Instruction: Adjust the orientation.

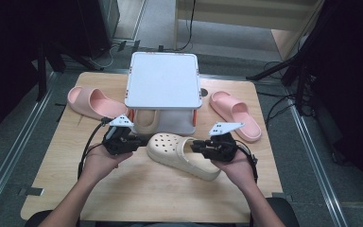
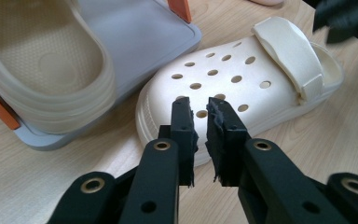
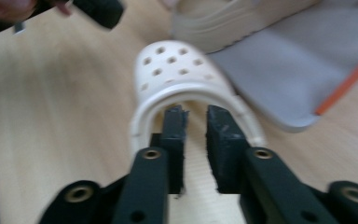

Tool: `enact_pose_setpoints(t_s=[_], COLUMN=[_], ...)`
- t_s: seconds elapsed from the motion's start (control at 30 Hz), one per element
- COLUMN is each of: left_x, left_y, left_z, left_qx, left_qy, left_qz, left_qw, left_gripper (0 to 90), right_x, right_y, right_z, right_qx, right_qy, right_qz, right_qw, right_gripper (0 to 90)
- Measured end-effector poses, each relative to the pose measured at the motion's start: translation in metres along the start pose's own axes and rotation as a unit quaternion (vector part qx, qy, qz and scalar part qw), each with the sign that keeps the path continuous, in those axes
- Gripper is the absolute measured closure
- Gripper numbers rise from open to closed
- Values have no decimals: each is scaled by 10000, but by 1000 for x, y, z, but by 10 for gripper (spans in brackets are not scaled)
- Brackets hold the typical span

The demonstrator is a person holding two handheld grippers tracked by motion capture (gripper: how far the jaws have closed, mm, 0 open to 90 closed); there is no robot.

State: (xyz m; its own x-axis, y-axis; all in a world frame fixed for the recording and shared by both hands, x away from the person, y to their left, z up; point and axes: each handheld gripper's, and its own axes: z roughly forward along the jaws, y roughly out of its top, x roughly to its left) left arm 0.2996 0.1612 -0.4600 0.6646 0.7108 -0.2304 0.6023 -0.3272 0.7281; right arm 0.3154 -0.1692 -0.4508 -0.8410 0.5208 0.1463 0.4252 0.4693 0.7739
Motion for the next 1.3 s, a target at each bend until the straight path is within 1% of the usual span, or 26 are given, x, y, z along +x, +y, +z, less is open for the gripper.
enact_pose_setpoints(t_s=[0.03,0.13,0.17,0.23,0.27,0.33,0.43,0.47,0.5,0.57,0.6,0.63,0.7,0.8,0.97,1.1,1.2,1.3], left_x=[0,-2,-3,-6,-8,-11,-13,-13,-12,-11,-11,-11,-10,-8,-3,0,3,4], left_y=[-1,-5,-7,-9,-10,-12,-14,-15,-16,-17,-18,-18,-18,-17,-14,-10,-8,-5], left_z=[2,10,13,17,19,22,27,28,29,33,35,35,36,37,40,44,47,50], left_qx=[30,160,235,295,304,340,397,389,404,461,515,442,417,408,349,316,265,227], left_qy=[-32,-71,-92,-83,-80,-100,-55,-29,-50,-34,-34,-19,-30,-27,-32,-19,1,4], left_qz=[-9,-66,-55,-41,-42,-33,21,11,-22,8,64,98,40,53,34,74,85,55], left_qw=[10000,9998,9997,9995,9995,9994,9992,9992,9992,9989,9986,9990,9991,9991,9994,9995,9996,9997], left_gripper=[824,825,827,832,833,834,834,833,833,833,832,835,834,833,825,820,821,823], right_x=[-6,-19,-22,-30,-34,-40,-45,-45,-45,-45,-45,-44,-42,-40,-31,-23,-14,-8], right_y=[1,5,6,8,9,10,10,9,8,8,8,7,6,4,-3,-8,-13,-15], right_z=[-1,3,5,10,13,21,33,37,39,40,40,40,39,38,35,31,28,27], right_qx=[-60,-104,-82,-61,-38,37,173,214,206,232,223,209,236,224,240,210,199,197], right_qy=[-54,-169,-185,-221,-186,-186,-119,-109,-83,-79,-79,-68,-94,-86,-135,-197,-241,-250], right_qz=[71,164,142,125,162,123,85,108,116,122,127,134,129,161,182,318,338,344], right_qw=[9999,9997,9997,9997,9997,9997,9997,9997,9997,9996,9996,9997,9996,9996,9995,9991,9989,9989], right_gripper=[846,867,869,886,890,895,895,898,900,900,900,900,900,900,900,900,900,900])
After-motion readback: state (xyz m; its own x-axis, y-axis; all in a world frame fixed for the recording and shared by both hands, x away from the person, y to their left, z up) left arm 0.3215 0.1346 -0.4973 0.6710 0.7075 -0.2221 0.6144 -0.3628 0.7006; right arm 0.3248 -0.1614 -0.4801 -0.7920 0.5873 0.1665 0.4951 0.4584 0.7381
